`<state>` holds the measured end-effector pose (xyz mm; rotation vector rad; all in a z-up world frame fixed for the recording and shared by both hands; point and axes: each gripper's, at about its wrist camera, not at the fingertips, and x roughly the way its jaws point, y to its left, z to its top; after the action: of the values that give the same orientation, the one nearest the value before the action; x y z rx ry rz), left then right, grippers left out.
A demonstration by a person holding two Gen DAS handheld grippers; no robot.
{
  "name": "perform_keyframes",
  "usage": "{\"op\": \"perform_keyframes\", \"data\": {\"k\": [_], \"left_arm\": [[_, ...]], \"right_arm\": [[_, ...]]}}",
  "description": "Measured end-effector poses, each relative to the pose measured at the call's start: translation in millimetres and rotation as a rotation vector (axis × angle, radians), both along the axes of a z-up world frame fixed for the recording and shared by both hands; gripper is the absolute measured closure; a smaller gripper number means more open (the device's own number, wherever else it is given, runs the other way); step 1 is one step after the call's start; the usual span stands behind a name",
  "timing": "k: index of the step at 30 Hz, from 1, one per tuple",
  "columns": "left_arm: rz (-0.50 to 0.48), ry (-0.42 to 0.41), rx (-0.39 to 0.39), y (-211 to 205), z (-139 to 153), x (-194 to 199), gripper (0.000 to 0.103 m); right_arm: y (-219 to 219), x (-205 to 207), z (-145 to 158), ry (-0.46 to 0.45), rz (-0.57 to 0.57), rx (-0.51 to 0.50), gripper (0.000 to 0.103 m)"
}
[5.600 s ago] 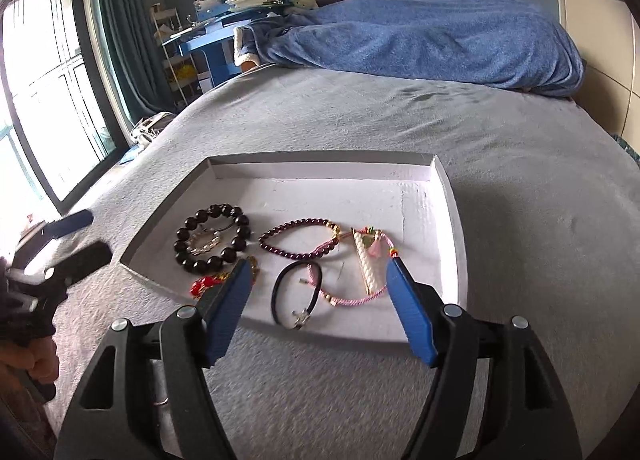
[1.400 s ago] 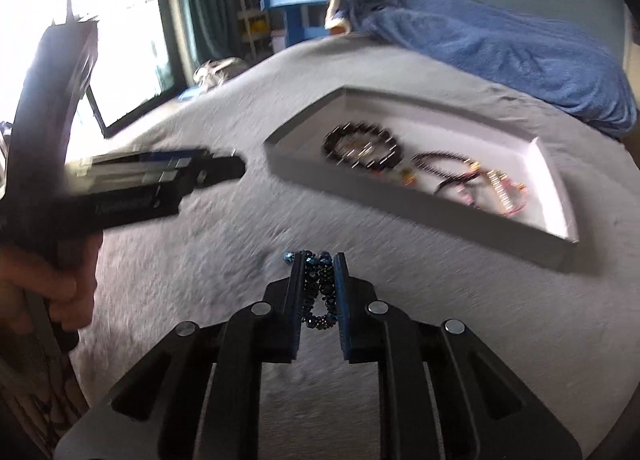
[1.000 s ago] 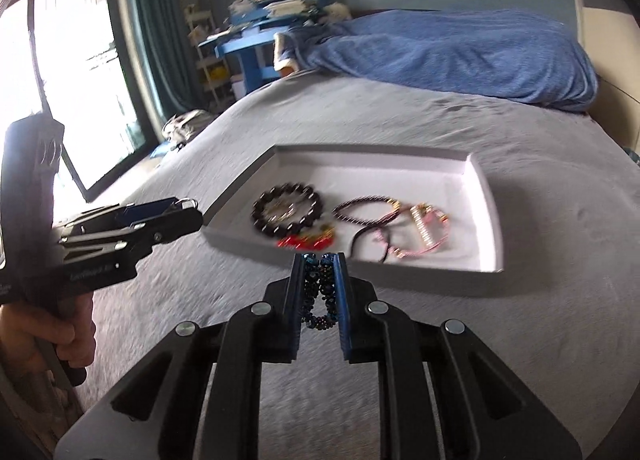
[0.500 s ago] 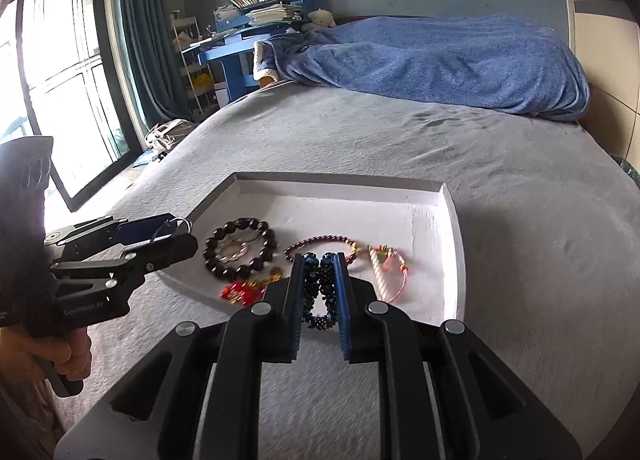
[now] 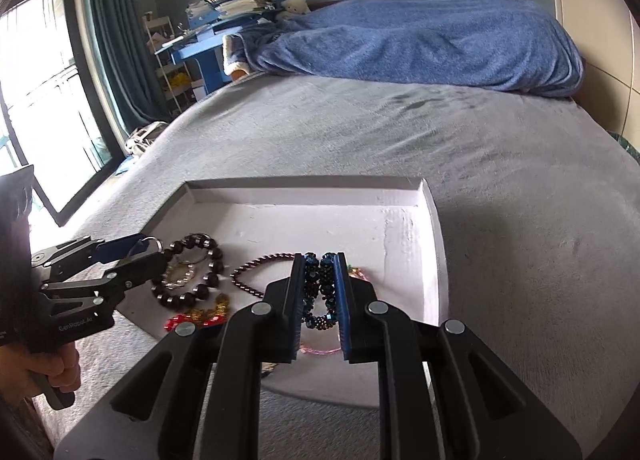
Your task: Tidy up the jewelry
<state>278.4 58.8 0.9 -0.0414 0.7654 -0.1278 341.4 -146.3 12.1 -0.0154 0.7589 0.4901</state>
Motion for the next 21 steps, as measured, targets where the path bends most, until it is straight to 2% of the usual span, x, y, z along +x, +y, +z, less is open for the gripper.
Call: {"op": "perform_keyframes", "data": {"k": [6,13,16,19,21], "left_arm": [[0.009,0.051,0.007,4.2,-12.4,4.0,0.053],[0.004,0.066,0.016,2.0,-19.3,3.3,0.053],[0.01,0.055,0.008,3.1,-17.4,0.9,0.039],[0.013,0.032,0.014,1.2,-13.7,-3.1,0.028],[0.011,0.019,0.02,-1.4,-11.6,-6.3,0.027]], "right_arm": [[-0.9,8.4,-15.0,0.041,-0.022,-0.031,0.089],[3.5,11.4,-29.5,0.087,-0.022,-0.081,0.089],[5.1,10.0,-29.5,0.09,-0.017,-0.082,0.087],[3.4,7.0,-25.3,0.087,-0.017,-0.058,0.077],[0.9,4.0,-20.9,0.082,-0.018,-0.034,0.071]]}}
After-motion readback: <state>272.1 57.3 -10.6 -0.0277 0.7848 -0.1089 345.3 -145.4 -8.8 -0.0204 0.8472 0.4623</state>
